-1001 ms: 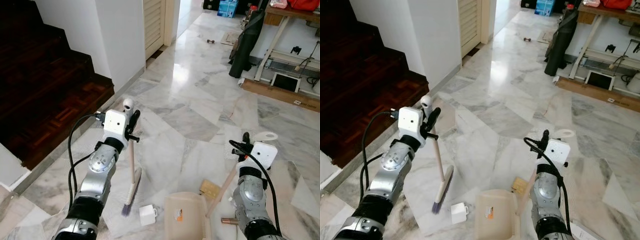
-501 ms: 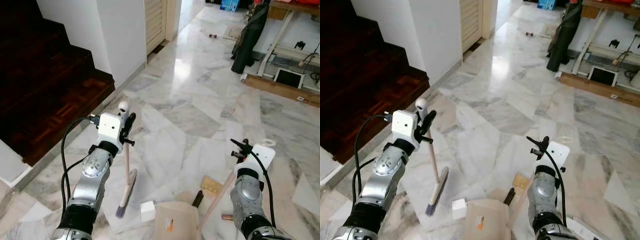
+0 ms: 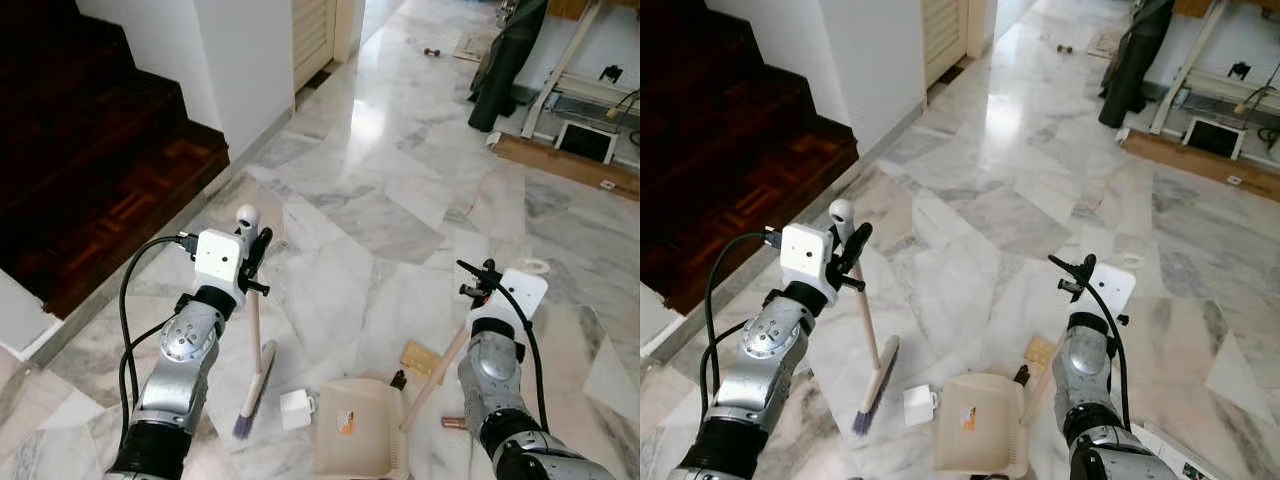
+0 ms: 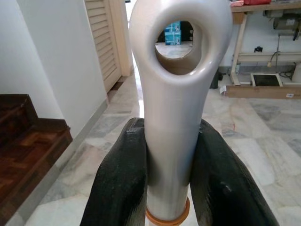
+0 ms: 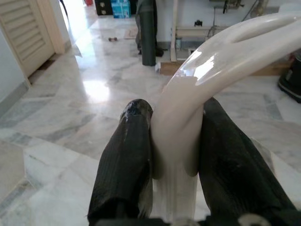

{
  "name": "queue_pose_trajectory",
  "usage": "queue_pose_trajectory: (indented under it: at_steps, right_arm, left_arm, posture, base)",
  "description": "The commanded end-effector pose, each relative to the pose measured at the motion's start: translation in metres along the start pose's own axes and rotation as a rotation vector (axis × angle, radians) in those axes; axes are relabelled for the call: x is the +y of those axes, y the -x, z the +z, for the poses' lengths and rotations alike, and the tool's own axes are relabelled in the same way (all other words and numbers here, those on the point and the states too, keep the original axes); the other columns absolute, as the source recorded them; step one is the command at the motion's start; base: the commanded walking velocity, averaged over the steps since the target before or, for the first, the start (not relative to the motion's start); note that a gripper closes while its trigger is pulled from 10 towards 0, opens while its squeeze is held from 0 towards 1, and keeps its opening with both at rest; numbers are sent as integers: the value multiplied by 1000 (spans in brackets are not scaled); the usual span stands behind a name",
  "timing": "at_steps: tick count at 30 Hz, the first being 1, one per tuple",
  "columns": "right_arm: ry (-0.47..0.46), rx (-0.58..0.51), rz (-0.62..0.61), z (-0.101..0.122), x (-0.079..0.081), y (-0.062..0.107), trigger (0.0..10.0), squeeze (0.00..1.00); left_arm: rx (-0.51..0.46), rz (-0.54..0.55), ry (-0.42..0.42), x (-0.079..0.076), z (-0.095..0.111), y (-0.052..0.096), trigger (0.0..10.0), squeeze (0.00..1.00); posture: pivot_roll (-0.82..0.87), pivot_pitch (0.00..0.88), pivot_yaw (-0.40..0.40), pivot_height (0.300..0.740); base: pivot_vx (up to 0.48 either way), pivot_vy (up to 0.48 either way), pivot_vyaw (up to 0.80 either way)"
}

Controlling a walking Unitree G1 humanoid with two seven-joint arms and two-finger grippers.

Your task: Sweep floor

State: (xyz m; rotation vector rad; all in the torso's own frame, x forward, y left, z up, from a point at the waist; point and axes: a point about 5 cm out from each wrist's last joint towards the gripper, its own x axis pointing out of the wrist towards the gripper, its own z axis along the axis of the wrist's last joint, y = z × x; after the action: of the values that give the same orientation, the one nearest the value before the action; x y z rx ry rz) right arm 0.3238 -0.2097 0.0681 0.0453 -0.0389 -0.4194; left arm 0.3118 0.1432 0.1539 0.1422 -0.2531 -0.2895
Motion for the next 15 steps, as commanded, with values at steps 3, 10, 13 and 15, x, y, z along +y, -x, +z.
queue_pose_trajectory:
  at_steps: [3, 10, 13, 15]
  right_arm:
    - [44, 94, 49, -23, 5, 17, 10000, 0]
    - [15, 154, 3, -41, -7, 32, 10000, 0]
    - [19, 168, -12, -46, -13, 36, 10000, 0]
    - [21, 171, -13, -47, -13, 37, 10000, 0]
  left_arm:
    - [-38, -43, 4, -2, 17, 0, 10000, 0]
    - [-20, -59, 30, 2, 20, 2, 10000, 0]
    - [8, -75, 34, 1, 16, 2, 10000, 0]
    - [17, -74, 32, 2, 14, 2, 10000, 0]
  posture:
    - [278, 209, -16, 740]
    - [267, 208, -8, 740]
    - [251, 200, 1, 740]
    - [243, 192, 5, 740]
  base:
    - [0, 0, 0]
    - [0, 0, 0]
    - [0, 0, 0]
    - [0, 0, 0]
